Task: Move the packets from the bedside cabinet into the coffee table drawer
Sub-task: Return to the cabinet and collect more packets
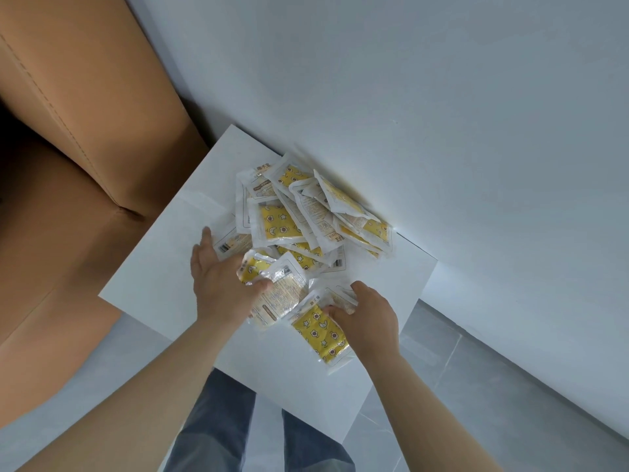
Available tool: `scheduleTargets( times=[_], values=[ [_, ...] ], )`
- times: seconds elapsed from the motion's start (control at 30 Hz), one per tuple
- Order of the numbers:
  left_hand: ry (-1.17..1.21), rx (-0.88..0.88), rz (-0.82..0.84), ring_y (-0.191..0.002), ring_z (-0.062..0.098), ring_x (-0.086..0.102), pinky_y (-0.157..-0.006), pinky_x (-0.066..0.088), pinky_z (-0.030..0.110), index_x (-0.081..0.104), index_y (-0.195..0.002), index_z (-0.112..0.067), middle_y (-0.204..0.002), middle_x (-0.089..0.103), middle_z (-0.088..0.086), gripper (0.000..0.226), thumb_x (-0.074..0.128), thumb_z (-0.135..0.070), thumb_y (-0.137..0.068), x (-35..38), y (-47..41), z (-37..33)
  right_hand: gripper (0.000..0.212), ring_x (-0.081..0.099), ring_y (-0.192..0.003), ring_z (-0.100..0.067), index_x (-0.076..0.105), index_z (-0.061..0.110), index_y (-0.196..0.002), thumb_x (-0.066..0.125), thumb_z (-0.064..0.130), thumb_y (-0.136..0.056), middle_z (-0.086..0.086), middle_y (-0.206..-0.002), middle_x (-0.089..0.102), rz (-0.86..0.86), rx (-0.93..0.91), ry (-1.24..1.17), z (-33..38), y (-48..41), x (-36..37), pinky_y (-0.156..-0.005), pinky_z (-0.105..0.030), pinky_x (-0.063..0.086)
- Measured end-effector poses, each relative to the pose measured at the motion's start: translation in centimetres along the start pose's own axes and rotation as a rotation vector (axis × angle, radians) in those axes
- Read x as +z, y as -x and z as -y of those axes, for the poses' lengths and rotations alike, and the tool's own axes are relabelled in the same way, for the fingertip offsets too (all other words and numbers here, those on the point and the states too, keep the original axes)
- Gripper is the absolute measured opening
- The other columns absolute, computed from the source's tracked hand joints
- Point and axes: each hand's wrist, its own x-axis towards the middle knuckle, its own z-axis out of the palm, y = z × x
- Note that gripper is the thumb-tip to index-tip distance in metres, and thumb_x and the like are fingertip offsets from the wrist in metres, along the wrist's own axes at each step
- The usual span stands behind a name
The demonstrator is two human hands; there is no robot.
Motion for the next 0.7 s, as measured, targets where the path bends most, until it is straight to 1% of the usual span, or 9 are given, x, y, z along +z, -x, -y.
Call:
scheduleTargets(
  times=[0.07,0.1,0.13,0.2,0.23,0.3,0.4,0.53,0.7],
  values=[
    [-0.05,0.014,0.03,-0.135,0.031,0.027,-0.106,0.034,0.044,0.066,-0.112,-0.017,-0.144,0.034,0.009,0.052,0.078,-0.045,-0.07,-0.5,-0.9,0.1,0.036,0.051,-0.079,-0.013,0.05,0.022,-0.097,0.067,0.05,-0.081,0.01,-0.086,0.053,0.002,-0.002,0.002,0.0,-0.1,-0.1,-0.064,-0.024,0.038],
    [-0.035,0.011,0.04,-0.123,0.029,0.041,-0.096,0.042,0.04,0.067,-0.107,-0.014,-0.128,0.046,0.008,0.05,0.078,-0.044,-0.07,-0.7,-1.0,0.1,0.037,0.051,-0.079,-0.013,0.051,0.021,-0.099,0.068,0.049,-0.081,0.01,-0.087,0.052,0.004,-0.003,0.002,0.0,-0.1,-0.1,-0.064,-0.023,0.037],
    [0.013,0.004,0.053,-0.109,0.026,0.05,-0.084,0.048,0.033,0.066,-0.103,-0.013,-0.112,0.051,0.006,0.046,0.079,-0.042,-0.07,-0.9,-0.9,0.1,0.038,0.05,-0.079,-0.013,0.052,0.021,-0.1,0.068,0.049,-0.08,0.01,-0.087,0.052,0.003,-0.003,0.003,0.0,-0.1,-0.1,-0.065,-0.023,0.037],
    [0.135,-0.017,0.088,-0.089,0.018,0.057,-0.063,0.045,0.02,0.065,-0.099,-0.013,-0.098,0.055,0.002,0.039,0.079,-0.036,-0.071,-1.2,-0.4,-0.1,0.037,0.05,-0.079,-0.013,0.051,0.022,-0.099,0.068,0.049,-0.081,0.01,-0.086,0.051,0.002,0.001,0.008,0.1,-0.1,-0.2,-0.064,-0.024,0.038],
    [0.186,-0.026,0.1,-0.084,0.017,0.059,-0.057,0.04,0.017,0.066,-0.097,-0.014,-0.094,0.059,0.002,0.034,0.079,-0.034,-0.072,-1.3,-0.1,-0.1,0.036,0.05,-0.078,-0.014,0.049,0.023,-0.095,0.068,0.049,-0.081,0.01,-0.085,0.051,0.002,0.003,0.011,0.2,-0.1,-0.2,-0.064,-0.024,0.037],
    [0.254,-0.035,0.107,-0.074,0.015,0.061,-0.053,0.037,0.017,0.068,-0.087,-0.014,-0.083,0.066,0.0,0.026,0.08,-0.031,-0.071,-1.5,0.6,-0.1,0.035,0.051,-0.076,-0.015,0.044,0.024,-0.088,0.068,0.049,-0.08,0.008,-0.083,0.053,0.005,0.011,0.013,0.3,0.1,-0.3,-0.061,-0.026,0.037],
    [0.274,-0.03,0.101,-0.066,0.014,0.059,-0.052,0.037,0.018,0.066,-0.077,-0.015,-0.071,0.066,0.0,0.023,0.081,-0.031,-0.07,-2.1,1.8,-0.1,0.032,0.055,-0.075,-0.016,0.046,0.025,-0.086,0.067,0.048,-0.08,0.007,-0.082,0.057,-0.006,0.017,0.008,0.5,0.6,-0.7,-0.062,-0.028,0.043],
    [0.265,-0.016,0.086,-0.065,0.019,0.061,-0.049,0.043,0.023,0.066,-0.074,-0.014,-0.068,0.066,0.001,0.021,0.08,-0.029,-0.069,-3.6,3.4,-0.3,0.029,0.057,-0.074,-0.017,0.052,0.023,-0.087,0.068,0.046,-0.08,0.006,-0.081,0.06,-0.049,0.029,-0.024,0.9,2.2,-2.0,-0.064,-0.032,0.048],
    [0.174,0.077,0.106,-0.062,0.011,0.059,-0.049,0.035,0.016,0.063,-0.077,-0.019,-0.069,0.062,-0.007,0.02,0.078,-0.031,-0.073,-7.1,5.5,-1.2,0.031,0.054,-0.066,-0.017,0.048,0.022,-0.079,0.07,0.043,-0.078,0.005,-0.073,0.057,-0.146,0.06,-0.096,2.2,5.2,-4.1,-0.059,-0.031,0.043]
  ],
)
